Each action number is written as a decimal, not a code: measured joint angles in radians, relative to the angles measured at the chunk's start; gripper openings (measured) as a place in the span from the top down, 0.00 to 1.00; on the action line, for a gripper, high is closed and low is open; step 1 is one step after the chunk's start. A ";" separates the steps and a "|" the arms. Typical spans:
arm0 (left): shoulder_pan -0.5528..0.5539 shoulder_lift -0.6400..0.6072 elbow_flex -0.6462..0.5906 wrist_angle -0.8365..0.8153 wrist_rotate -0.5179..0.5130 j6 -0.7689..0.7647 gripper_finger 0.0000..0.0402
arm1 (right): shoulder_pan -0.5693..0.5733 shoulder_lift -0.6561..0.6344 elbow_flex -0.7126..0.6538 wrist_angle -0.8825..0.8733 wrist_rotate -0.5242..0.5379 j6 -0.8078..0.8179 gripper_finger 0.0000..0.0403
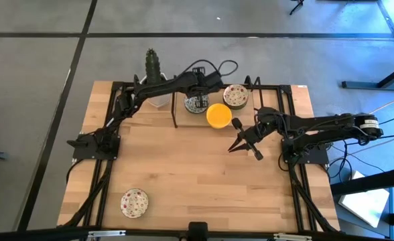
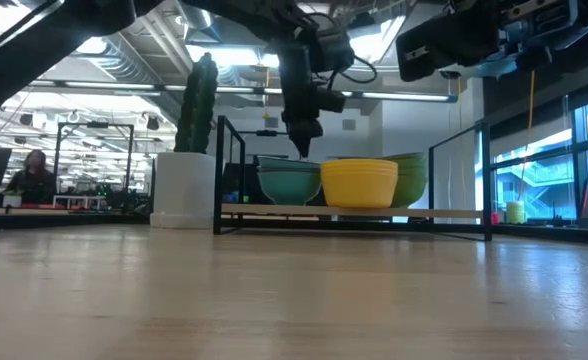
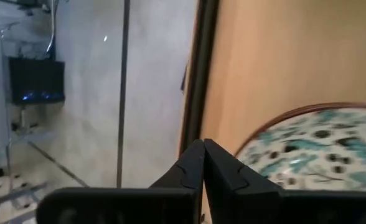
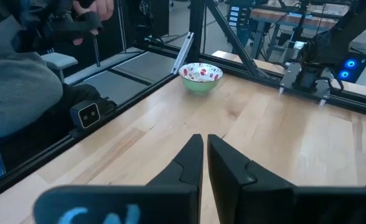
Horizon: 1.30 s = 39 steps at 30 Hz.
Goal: Pick & Place Mini bowls
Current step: Stack the green printed bowl on top of the green printed bowl on the shelf
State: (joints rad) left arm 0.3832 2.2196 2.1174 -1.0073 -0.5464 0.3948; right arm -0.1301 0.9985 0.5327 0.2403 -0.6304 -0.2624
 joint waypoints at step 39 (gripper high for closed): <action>-0.174 -0.744 -0.163 -0.174 0.229 -0.225 0.99 | 0.019 0.000 0.000 -0.048 -0.067 -0.023 0.94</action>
State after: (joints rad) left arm 0.2089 1.4759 1.9545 -1.1809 -0.3173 0.1699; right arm -0.1112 0.9985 0.5323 0.1925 -0.6972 -0.2855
